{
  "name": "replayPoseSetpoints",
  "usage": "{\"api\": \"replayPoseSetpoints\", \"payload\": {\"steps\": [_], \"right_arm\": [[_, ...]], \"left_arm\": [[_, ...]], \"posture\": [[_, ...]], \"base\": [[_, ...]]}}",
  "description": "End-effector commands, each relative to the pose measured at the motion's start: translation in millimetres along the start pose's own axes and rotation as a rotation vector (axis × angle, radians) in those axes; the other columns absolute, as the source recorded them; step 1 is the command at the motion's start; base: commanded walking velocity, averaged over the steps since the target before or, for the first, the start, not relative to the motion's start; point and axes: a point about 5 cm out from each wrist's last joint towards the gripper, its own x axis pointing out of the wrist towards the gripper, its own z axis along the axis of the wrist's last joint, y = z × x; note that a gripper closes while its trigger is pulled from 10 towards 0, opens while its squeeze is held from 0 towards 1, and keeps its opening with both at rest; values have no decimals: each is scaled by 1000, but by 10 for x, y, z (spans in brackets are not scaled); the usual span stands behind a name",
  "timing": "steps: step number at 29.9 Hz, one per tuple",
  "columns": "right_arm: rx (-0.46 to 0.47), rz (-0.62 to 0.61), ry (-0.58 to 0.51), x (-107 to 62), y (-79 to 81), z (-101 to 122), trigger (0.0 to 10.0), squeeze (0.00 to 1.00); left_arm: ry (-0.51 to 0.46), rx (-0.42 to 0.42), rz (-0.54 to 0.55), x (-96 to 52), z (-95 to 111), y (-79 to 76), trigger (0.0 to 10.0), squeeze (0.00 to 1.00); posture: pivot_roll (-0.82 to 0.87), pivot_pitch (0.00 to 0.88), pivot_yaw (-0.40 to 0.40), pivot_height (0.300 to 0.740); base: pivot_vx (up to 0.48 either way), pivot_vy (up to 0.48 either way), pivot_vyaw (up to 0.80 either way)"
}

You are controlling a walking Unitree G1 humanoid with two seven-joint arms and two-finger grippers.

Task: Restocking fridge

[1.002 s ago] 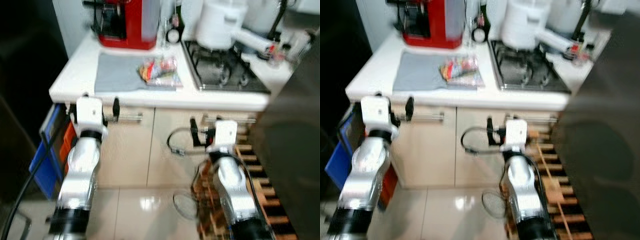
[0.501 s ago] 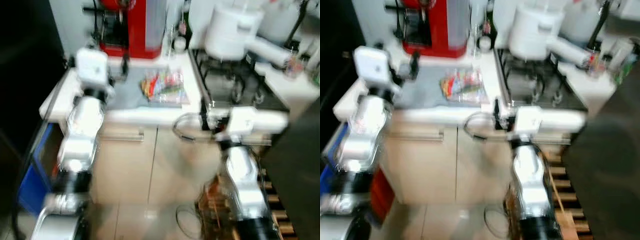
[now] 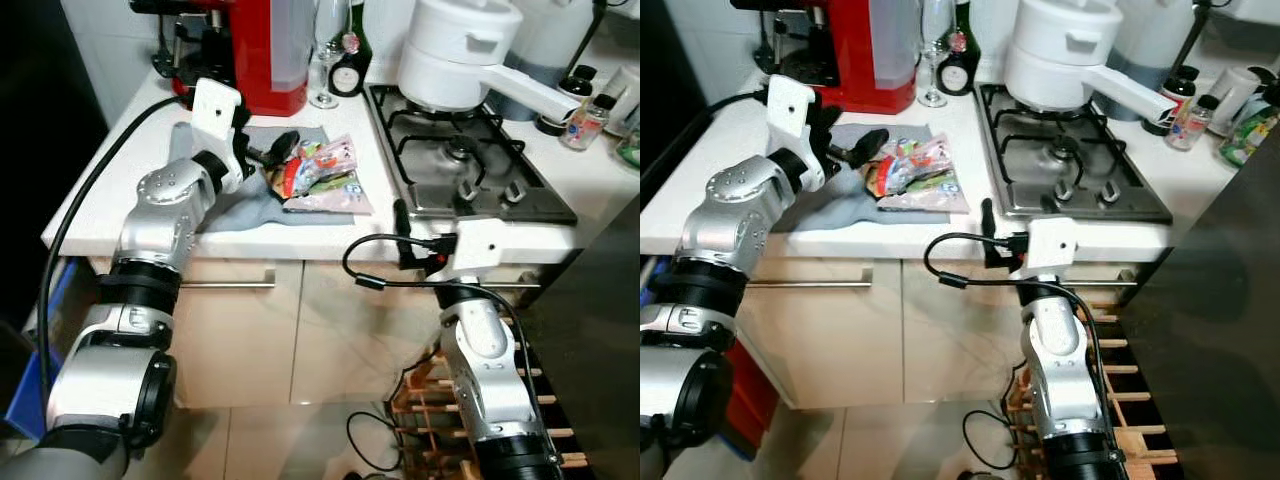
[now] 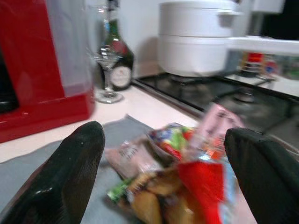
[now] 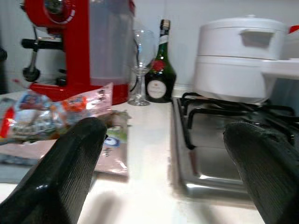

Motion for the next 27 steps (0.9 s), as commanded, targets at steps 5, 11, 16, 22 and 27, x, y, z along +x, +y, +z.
{"api": "replayPoseSetpoints", "payload": {"steps": [5, 11, 16, 22, 27], "right_arm": [[20, 32, 10, 15, 55, -15, 10000, 0], [24, 55, 16, -14, 88, -25, 10000, 0], [7, 95, 8, -84, 138, 5, 10000, 0], [8, 93, 27, -170, 138, -16, 10000, 0], [11, 92, 35, -189, 155, -24, 10000, 0]], "left_arm": [[57, 15, -151, 142, 82, -84, 10000, 0], [92, -14, -170, 207, 54, -101, 10000, 0], [106, -15, -192, 266, 73, -141, 10000, 0], [110, 25, -216, 297, 122, -153, 10000, 0], [125, 96, -227, 332, 95, -201, 0, 0]], "posture": [[-14, 0, -20, 740], [-31, 0, -7, 740], [-65, 0, 10, 740], [-69, 0, 20, 740], [-74, 0, 32, 740]], "base": [[0, 0, 0], [0, 0, 0], [0, 0, 0], [0, 0, 0], [0, 0, 0]]}}
